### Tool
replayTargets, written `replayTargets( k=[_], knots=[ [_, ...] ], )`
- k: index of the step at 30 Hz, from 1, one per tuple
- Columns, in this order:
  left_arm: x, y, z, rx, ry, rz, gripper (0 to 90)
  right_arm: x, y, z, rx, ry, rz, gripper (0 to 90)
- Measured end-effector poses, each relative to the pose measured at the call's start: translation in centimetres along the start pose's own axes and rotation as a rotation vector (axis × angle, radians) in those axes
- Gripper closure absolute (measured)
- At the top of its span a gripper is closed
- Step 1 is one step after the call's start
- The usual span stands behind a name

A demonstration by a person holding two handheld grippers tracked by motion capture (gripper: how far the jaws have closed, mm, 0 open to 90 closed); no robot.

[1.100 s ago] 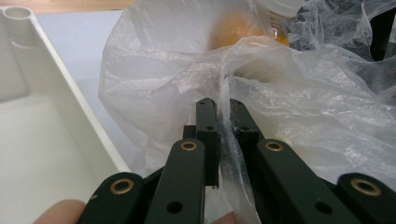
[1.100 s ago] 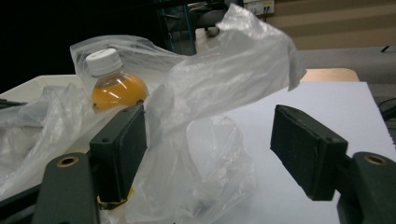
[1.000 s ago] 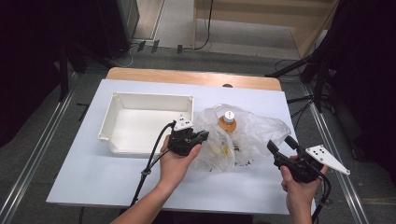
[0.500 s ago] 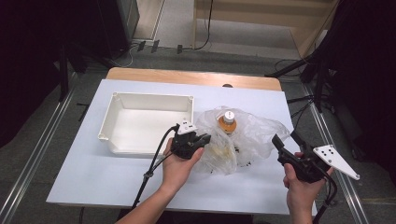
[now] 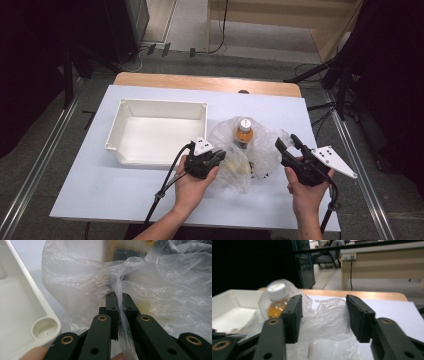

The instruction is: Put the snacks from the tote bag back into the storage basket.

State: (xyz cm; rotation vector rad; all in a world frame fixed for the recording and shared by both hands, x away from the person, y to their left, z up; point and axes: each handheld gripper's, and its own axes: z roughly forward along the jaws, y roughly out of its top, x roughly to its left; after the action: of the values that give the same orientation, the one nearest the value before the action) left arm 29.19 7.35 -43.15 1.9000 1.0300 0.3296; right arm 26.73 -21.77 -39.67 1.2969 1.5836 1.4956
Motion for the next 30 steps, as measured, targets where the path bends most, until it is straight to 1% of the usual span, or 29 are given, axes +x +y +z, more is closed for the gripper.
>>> replayTargets(
  k=[1, 2, 4, 7, 9, 10, 11, 13, 14, 16, 17, 19, 20, 22, 24, 25, 27, 28, 29, 30],
  knots=[
    [-0.1, -0.2, 0.0, -0.002, 0.003, 0.005, 87.4, 0.1, -0.4, 0.6, 0.025, -0.001, 0.001, 55.5],
    [-0.2, -0.5, 0.0, -0.011, 0.002, 0.025, 87.1, 0.2, -0.6, 0.9, 0.039, 0.004, -0.001, 57.5],
    [-0.3, -1.1, -0.1, -0.019, -0.005, 0.046, 86.2, 0.5, -1.4, 1.8, 0.083, 0.012, -0.008, 62.0],
    [-0.4, -1.9, 0.0, -0.026, -0.003, 0.067, 86.5, 0.7, -2.4, 2.7, 0.138, 0.041, -0.01, 67.1],
    [-0.2, -2.4, 0.1, -0.034, -0.014, 0.056, 86.8, 0.7, -3.2, 3.3, 0.175, 0.059, -0.007, 71.4],
    [-0.1, -2.6, 0.2, -0.037, -0.017, 0.056, 86.8, 0.6, -3.7, 3.7, 0.203, 0.066, -0.001, 73.3],
    [0.0, -2.8, 0.2, -0.041, -0.03, 0.054, 86.6, 0.5, -4.1, 3.9, 0.215, 0.068, 0.006, 75.6],
    [0.2, -3.4, 0.3, -0.056, -0.049, 0.062, 85.9, 0.1, -5.0, 4.5, 0.262, 0.073, 0.031, 78.4],
    [0.3, -3.6, 0.3, -0.062, -0.054, 0.064, 85.7, 0.0, -5.3, 4.7, 0.284, 0.067, 0.046, 79.9],
    [0.5, -4.0, 0.3, -0.076, -0.064, 0.054, 85.5, -0.3, -5.9, 5.1, 0.316, 0.049, 0.055, 81.9],
    [0.4, -4.0, 0.2, -0.082, -0.067, 0.062, 85.5, -0.5, -6.3, 5.3, 0.342, 0.028, 0.053, 82.5],
    [0.3, -4.1, 0.2, -0.081, -0.06, 0.085, 85.5, -0.8, -6.8, 5.6, 0.383, 0.002, 0.047, 83.7],
    [0.3, -4.2, 0.3, -0.077, -0.059, 0.092, 85.1, -0.9, -7.0, 5.7, 0.396, -0.004, 0.043, 84.0],
    [0.3, -4.2, 0.5, -0.069, -0.052, 0.094, 84.3, -1.1, -7.4, 5.8, 0.43, -0.032, 0.028, 84.0],
    [0.3, -4.3, 0.6, -0.063, -0.056, 0.084, 83.4, -1.1, -7.5, 5.9, 0.441, -0.041, 0.025, 83.0],
    [0.4, -4.3, 0.6, -0.062, -0.058, 0.078, 83.1, -1.2, -7.4, 5.8, 0.438, -0.037, 0.031, 80.0],
    [0.5, -4.3, 0.5, -0.071, -0.059, 0.073, 82.7, -1.4, -7.3, 5.5, 0.415, -0.016, 0.061, 67.4],
    [0.5, -4.4, 0.4, -0.073, -0.057, 0.07, 82.6, -1.5, -7.2, 5.2, 0.393, -0.001, 0.088, 60.8],
    [0.5, -4.4, 0.3, -0.08, -0.062, 0.071, 82.7, -1.7, -6.9, 4.9, 0.367, 0.022, 0.112, 55.7],
    [0.6, -4.4, 0.3, -0.086, -0.064, 0.07, 82.7, -1.7, -6.6, 4.5, 0.342, 0.035, 0.131, 51.0]
  ],
)
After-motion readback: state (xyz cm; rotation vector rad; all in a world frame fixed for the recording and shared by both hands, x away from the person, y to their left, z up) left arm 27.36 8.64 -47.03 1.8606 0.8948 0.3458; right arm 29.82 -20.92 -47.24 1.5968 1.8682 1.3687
